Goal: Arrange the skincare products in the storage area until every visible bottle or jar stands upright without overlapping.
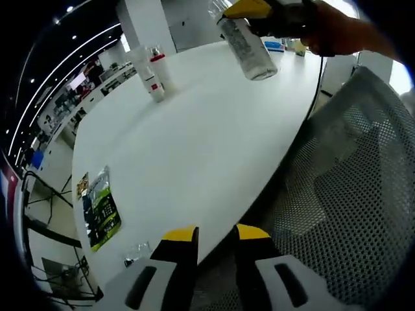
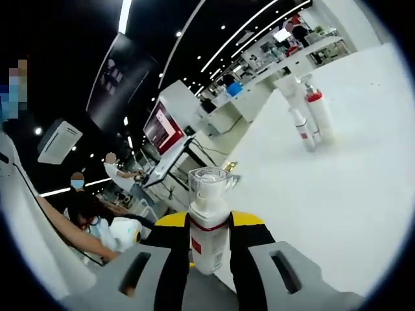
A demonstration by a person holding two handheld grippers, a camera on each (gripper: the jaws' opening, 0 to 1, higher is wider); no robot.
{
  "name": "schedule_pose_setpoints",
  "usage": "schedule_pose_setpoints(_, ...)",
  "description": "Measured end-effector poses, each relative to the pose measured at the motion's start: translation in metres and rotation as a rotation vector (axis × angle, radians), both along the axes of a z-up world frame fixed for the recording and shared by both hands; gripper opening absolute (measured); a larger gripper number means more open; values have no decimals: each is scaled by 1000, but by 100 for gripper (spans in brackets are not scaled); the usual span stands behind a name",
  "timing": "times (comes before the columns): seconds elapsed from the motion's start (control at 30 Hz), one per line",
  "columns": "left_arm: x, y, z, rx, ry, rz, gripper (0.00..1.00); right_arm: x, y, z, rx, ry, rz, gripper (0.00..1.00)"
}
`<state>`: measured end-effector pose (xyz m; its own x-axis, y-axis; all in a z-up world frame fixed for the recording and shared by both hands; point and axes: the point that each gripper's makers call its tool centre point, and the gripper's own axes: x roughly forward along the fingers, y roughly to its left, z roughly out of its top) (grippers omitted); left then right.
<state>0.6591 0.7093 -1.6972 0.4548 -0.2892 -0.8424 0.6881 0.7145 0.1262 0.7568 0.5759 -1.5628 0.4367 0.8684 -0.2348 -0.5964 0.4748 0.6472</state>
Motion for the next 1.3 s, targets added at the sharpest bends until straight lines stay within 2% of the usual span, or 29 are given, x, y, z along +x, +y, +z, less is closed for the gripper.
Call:
schedule_pose_setpoints(0.17, 0, 3, 1, 2, -9, 13, 21, 21, 1, -8, -13, -46, 8, 20)
schedule_pose_setpoints(0.23, 2, 3, 2, -1, -13, 28, 21, 30, -1, -11, -33, -43, 5, 20)
schedule_pose_setpoints(0.3, 2, 4, -2, 7, 2, 24, 21, 35, -2, -8, -42, -70, 9, 20)
schedule_pose_setpoints(0.33, -2, 6, -6, 16, 32, 29, 21, 39, -3, -7, -45, -87, 10, 20)
schedule_pose_setpoints(0.53, 1, 5, -3, 1, 7, 44, 20, 61, -9, -14, -109, -146, 8, 20)
schedule_pose_setpoints(0.8, -5, 6, -11, 12, 29, 39, 20, 107, -15, -26, -259, -313, -18, 20)
schedule_pose_setpoints(0.93, -6, 7, -13, 12, 31, 41, 19, 126, -14, -31, -323, -368, -29, 20)
schedule_pose_setpoints(0.97, -8, 6, -14, 16, 32, 35, 19, 128, -14, -32, -333, -377, -29, 20)
schedule_pose_setpoints(1.0, -9, 4, -15, 24, 28, 10, 19, 137, -15, -34, -359, -412, -34, 20)
schedule_pose_setpoints(1.07, -5, 0, -10, 1, -6, 12, 19, 143, -14, -37, -375, -424, -34, 20)
schedule_pose_setpoints(1.23, 1, 0, -11, 2, -12, 20, 19, 160, -16, -48, -427, -435, -56, 20)
schedule_pose_setpoints(1.3, -5, 2, -17, 29, 13, -4, 19, 167, -18, -53, -441, -439, -65, 20)
